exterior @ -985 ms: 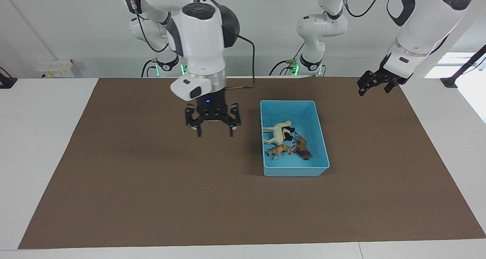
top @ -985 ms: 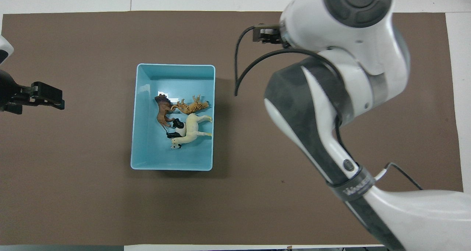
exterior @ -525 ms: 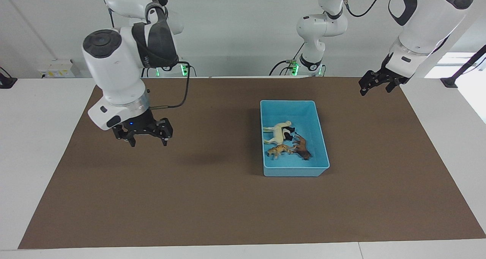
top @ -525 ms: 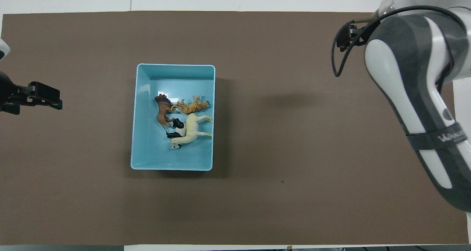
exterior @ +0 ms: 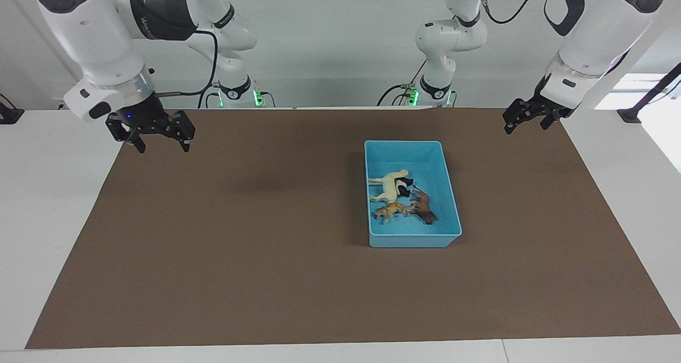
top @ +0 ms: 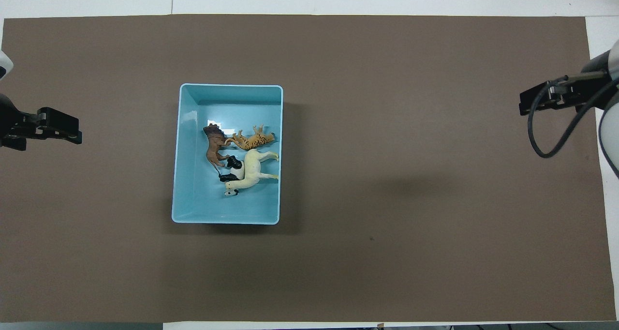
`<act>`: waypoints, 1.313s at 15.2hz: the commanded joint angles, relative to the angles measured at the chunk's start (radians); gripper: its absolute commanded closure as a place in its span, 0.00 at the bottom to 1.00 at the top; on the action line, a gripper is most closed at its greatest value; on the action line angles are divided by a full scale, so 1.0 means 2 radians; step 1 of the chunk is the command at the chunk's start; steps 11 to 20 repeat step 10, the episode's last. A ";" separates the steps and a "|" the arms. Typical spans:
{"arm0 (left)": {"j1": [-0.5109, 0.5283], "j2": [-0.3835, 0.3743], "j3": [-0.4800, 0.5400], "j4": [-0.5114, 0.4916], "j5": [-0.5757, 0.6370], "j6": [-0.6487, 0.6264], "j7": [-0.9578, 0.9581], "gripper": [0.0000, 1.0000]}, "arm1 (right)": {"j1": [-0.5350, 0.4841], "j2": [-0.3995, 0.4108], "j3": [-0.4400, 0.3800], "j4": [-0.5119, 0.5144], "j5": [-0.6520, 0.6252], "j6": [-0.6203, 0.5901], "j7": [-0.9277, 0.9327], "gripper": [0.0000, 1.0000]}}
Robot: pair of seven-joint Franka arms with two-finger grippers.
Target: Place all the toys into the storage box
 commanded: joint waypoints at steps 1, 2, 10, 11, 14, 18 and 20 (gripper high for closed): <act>0.005 -0.011 -0.001 -0.012 -0.005 -0.002 0.004 0.00 | 0.046 -0.046 -0.041 -0.060 0.006 0.020 0.002 0.00; 0.005 -0.011 -0.001 -0.012 -0.005 -0.002 0.004 0.00 | 0.048 -0.046 -0.046 -0.057 0.006 0.014 0.011 0.00; 0.005 -0.011 -0.001 -0.012 -0.005 -0.002 0.004 0.00 | 0.043 -0.041 -0.046 -0.033 0.008 -0.036 0.005 0.00; 0.005 -0.011 -0.001 -0.012 -0.005 -0.002 0.004 0.00 | 0.043 -0.041 -0.046 -0.033 0.008 -0.036 0.005 0.00; 0.005 -0.011 -0.001 -0.012 -0.005 -0.002 0.004 0.00 | 0.043 -0.041 -0.046 -0.033 0.008 -0.036 0.005 0.00; 0.005 -0.011 -0.001 -0.012 -0.005 -0.002 0.004 0.00 | 0.043 -0.041 -0.046 -0.033 0.008 -0.036 0.005 0.00; 0.005 -0.011 -0.001 -0.012 -0.005 -0.002 0.004 0.00 | 0.043 -0.041 -0.046 -0.033 0.008 -0.036 0.005 0.00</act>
